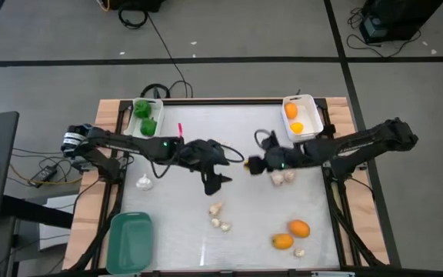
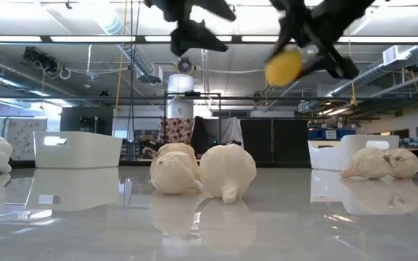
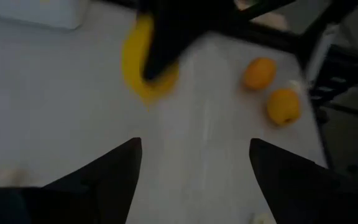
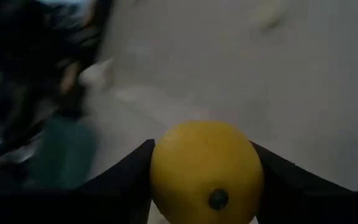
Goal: Sort produce into baskets
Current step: Put the yellow lemon into the right white bin
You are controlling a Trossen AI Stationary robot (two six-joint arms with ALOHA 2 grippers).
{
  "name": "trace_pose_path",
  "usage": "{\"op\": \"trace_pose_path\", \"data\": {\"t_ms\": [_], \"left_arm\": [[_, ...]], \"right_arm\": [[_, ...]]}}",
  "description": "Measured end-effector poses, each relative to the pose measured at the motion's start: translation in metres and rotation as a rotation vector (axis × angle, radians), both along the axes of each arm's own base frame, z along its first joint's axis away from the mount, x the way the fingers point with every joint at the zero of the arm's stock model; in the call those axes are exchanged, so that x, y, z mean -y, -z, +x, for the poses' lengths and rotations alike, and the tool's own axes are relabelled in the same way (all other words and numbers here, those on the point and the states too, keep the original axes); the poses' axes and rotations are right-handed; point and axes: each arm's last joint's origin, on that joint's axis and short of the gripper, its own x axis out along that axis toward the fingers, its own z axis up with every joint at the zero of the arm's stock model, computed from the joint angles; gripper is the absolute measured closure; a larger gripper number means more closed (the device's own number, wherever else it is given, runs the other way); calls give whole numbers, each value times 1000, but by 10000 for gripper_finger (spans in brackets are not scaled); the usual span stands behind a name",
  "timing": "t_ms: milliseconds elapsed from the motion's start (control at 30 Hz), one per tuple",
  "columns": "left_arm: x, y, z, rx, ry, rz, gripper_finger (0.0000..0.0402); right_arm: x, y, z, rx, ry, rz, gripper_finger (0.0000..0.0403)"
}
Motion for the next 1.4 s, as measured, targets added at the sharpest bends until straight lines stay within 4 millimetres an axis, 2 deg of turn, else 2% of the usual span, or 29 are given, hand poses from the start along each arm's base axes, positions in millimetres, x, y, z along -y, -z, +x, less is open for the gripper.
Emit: {"op": "trace_pose_path", "data": {"t_ms": [133,367,600,733,900,1200,1400], "left_arm": [[-12,-6,-9,-27,-20,43,114],[-31,-2,-13,-81,-32,57,140],[-38,29,-20,-156,-46,46,151],[-40,52,-28,-230,-74,22,151],[-39,65,-34,-272,-79,27,152],[-42,60,-27,-177,-69,147,152],[-41,51,-19,-53,-25,161,152]], "right_arm": [[42,-2,-19,-116,115,-53,183],[108,4,-55,-343,318,-93,181],[154,17,-89,-542,555,-22,180],[167,22,-96,-599,628,-58,172],[176,23,-102,-644,686,-103,142],[181,24,-107,-627,638,-32,103],[169,24,-91,-567,451,-18,105]]}}
